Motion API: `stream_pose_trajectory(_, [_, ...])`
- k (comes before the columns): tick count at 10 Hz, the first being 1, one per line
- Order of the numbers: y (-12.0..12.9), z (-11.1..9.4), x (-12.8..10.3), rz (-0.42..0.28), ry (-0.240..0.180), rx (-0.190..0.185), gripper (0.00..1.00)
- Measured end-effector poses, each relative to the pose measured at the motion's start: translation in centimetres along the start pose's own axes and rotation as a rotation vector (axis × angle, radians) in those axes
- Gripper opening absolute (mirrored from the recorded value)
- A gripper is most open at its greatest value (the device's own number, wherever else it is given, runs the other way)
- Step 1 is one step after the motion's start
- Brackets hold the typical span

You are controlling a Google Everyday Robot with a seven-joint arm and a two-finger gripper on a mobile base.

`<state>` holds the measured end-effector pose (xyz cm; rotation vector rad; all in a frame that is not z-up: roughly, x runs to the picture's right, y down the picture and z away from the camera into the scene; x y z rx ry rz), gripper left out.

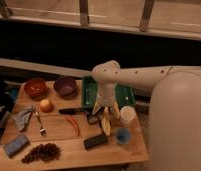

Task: Place banana in metal cup

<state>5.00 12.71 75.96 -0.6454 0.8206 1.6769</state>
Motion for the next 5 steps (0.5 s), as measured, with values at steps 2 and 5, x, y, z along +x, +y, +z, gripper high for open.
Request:
stream_pose_trajectory(2, [-1.3, -3.3, -1.7, 0.038, -0.087, 0.015, 0.8])
stream_pose_trajectory(5, [-3.2, -5.5, -3.8, 0.101, -0.155, 0.014, 0.8])
